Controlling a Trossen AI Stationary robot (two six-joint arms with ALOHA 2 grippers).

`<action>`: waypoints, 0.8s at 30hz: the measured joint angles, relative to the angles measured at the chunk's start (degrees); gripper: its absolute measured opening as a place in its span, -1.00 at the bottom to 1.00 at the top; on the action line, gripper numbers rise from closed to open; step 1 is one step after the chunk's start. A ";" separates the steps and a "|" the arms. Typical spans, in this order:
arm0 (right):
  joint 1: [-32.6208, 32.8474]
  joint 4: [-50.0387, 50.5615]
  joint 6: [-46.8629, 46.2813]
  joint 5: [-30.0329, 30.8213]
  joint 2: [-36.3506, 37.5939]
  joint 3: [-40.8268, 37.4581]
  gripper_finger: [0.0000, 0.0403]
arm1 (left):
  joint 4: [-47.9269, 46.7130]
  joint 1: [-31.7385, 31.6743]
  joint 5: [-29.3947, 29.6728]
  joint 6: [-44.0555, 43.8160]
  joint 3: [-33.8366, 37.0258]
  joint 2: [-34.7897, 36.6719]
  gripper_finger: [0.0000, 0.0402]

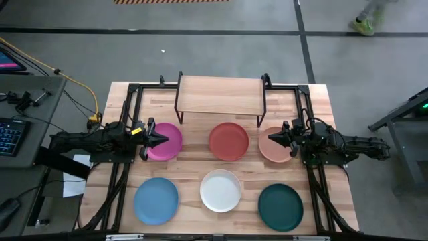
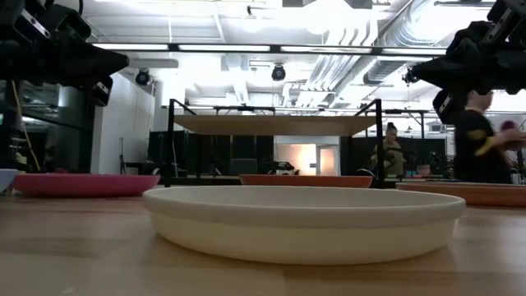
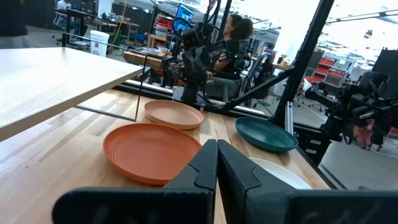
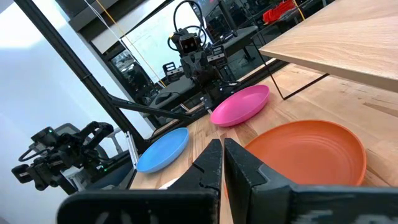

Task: Place and stack plates onto a shelf

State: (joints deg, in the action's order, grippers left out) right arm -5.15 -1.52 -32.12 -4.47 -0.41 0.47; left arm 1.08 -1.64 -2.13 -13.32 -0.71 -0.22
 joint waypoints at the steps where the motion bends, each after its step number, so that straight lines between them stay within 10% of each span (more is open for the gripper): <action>1: 0.00 0.00 0.00 -0.02 -0.02 -0.02 -1.00 | 0.01 0.00 0.00 0.00 0.00 0.00 -1.00; 24: 0.02 -5.84 -9.08 7.92 0.00 0.00 -1.00 | 0.02 -0.01 0.00 0.00 0.00 0.01 -1.00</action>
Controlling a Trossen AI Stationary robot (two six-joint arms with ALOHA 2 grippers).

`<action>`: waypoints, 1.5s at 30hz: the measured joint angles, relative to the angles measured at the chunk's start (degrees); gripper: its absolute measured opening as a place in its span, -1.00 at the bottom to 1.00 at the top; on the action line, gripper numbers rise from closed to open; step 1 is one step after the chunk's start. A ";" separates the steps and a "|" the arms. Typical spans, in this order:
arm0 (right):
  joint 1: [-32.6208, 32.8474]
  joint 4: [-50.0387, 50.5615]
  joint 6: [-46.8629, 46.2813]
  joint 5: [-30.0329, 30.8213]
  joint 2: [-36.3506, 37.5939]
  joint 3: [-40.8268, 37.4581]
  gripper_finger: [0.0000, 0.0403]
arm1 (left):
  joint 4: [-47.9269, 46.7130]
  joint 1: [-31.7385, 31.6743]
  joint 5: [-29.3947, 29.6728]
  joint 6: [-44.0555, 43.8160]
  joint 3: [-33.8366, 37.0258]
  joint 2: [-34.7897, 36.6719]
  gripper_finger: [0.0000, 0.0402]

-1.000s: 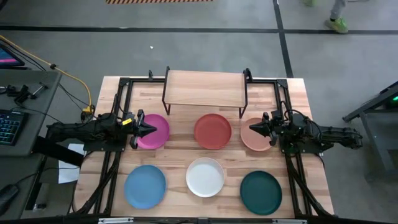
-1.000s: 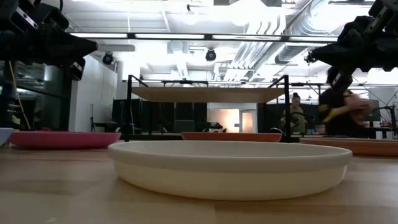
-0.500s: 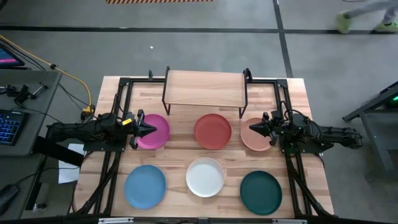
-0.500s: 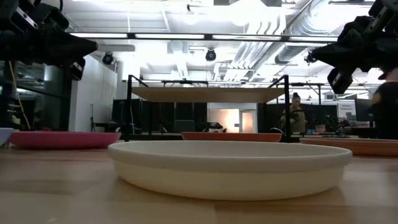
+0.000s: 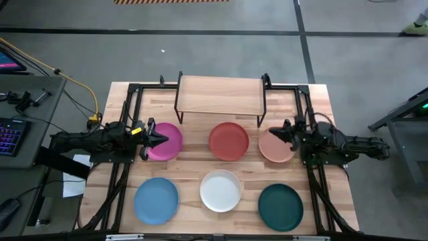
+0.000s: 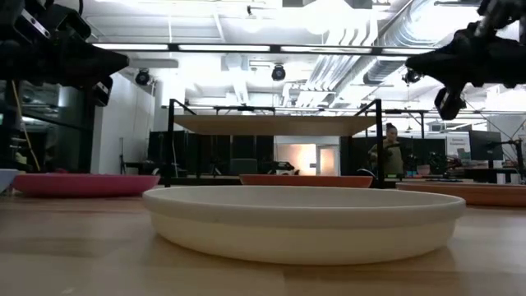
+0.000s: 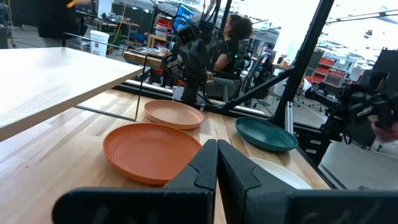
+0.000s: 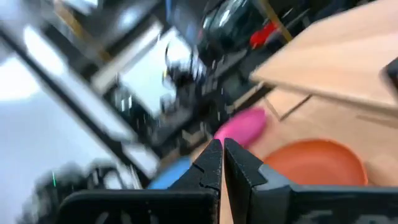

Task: Place and stack plates onto a shelf

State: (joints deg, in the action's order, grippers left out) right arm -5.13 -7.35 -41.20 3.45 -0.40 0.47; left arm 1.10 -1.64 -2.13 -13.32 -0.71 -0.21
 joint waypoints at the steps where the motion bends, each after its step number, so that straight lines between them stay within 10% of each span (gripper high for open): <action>1: 0.00 -1.01 -2.26 1.75 0.00 0.00 -1.00 | -0.01 0.00 0.00 0.00 0.00 -0.01 -1.00; 12: 0.66 -22.75 -14.80 7.50 -1.57 0.96 -1.00 | -0.01 -0.01 0.00 0.00 0.00 -0.02 -1.00; 21: 7.20 -22.27 -6.60 6.49 -23.93 17.08 -0.98 | 0.00 0.01 0.00 0.00 0.00 -0.02 -1.00; 27: 10.87 2.22 -4.26 6.81 -43.34 33.19 -0.70 | -0.01 0.00 0.00 0.00 0.00 -0.01 -1.00; 34: 11.17 32.25 -23.37 8.32 -61.58 46.95 -0.32 | 0.00 -0.01 0.00 0.00 0.00 -0.01 -1.00; 45: 11.17 37.48 -49.02 9.32 -84.23 49.49 -0.28 | 0.00 0.02 0.00 0.00 0.00 -0.02 -1.00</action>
State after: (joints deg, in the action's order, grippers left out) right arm 6.04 30.12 -90.22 12.77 -84.64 49.95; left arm 1.10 -1.63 -2.13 -13.32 -0.71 -0.23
